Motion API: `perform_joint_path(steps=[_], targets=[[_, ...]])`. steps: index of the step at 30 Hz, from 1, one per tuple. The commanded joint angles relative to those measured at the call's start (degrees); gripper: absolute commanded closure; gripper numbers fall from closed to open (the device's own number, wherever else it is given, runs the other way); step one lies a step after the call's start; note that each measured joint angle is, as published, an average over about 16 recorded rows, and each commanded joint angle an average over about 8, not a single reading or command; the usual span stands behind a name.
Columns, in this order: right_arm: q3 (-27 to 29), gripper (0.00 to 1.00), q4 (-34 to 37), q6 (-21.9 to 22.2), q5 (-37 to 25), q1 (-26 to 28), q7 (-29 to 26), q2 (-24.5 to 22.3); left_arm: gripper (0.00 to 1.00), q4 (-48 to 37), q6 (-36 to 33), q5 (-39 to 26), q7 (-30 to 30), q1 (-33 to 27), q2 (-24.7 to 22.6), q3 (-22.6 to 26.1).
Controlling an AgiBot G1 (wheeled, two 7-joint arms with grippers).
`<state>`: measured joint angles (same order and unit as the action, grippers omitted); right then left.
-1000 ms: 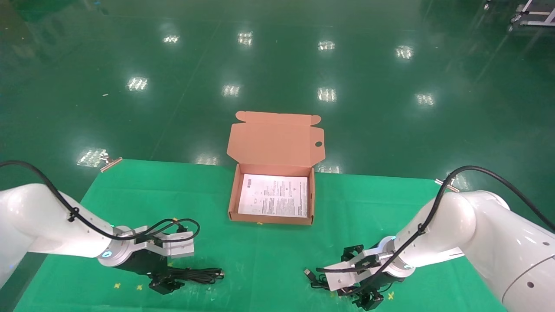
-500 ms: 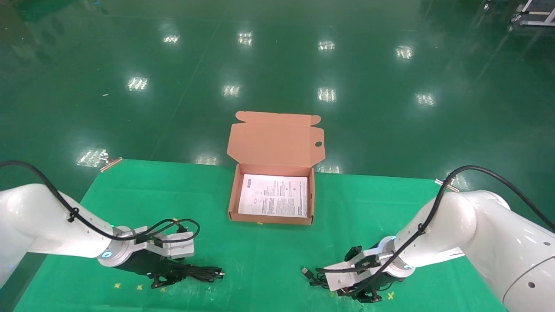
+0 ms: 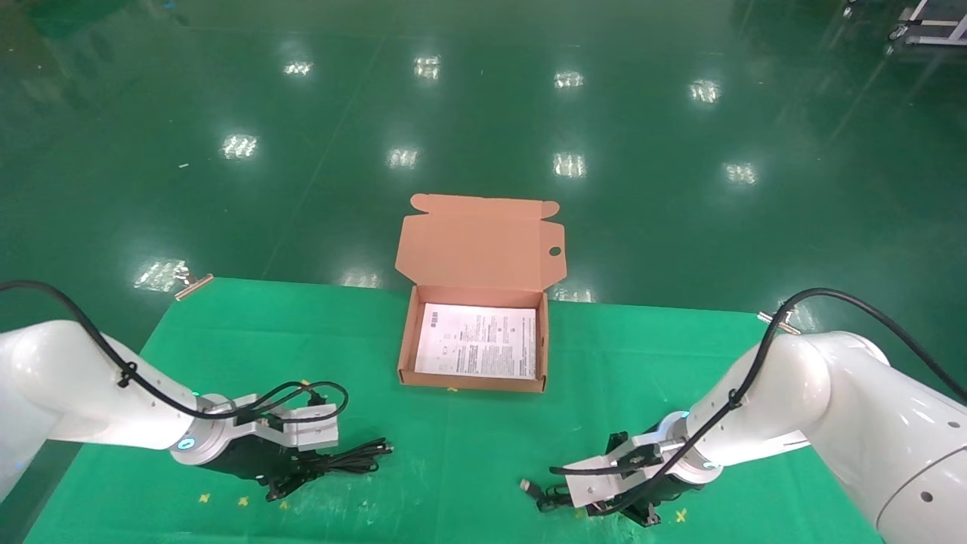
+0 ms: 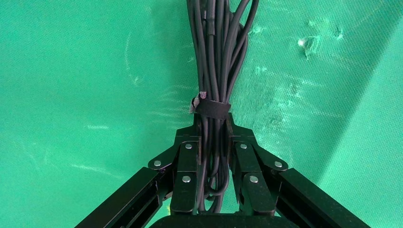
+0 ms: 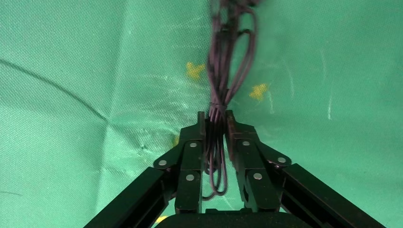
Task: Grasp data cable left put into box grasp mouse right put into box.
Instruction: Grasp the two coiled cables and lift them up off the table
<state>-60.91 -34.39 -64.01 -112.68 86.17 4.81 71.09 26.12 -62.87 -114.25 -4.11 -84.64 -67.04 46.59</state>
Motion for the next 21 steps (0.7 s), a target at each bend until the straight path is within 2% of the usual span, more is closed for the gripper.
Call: perform_joint_path(steps=[1,7,13,17,21], targets=[[-0.1,1.0,0.1,0.1,0.0,-0.2,0.1,0.1,1.0,-0.1,0.0,0.0,-0.1,0.1,-0.1,0.0],[1.0,1.0,-2.3,-0.5,0.0,3.6,-1.0,-2.2,1.0,2.6,0.5,-0.3,1.0,-1.7,2.4,-0.4],[2.8,1.0,-9.1,-0.5,-1.3,9.8,-4.8,-7.0,1.0,8.7,3.0,-1.0,0.9,-4.4,6.6,-1.5],[4.2,1.0,-14.5,1.1,-3.1,13.6,-8.1,-9.0,1.0,13.9,5.8,-2.0,-0.2,-5.6,8.6,-2.3],[5.6,1.0,-18.4,4.1,-4.3,16.7,-10.0,-8.5,1.0,19.2,8.6,-3.0,-2.0,-6.3,9.4,-3.1]])
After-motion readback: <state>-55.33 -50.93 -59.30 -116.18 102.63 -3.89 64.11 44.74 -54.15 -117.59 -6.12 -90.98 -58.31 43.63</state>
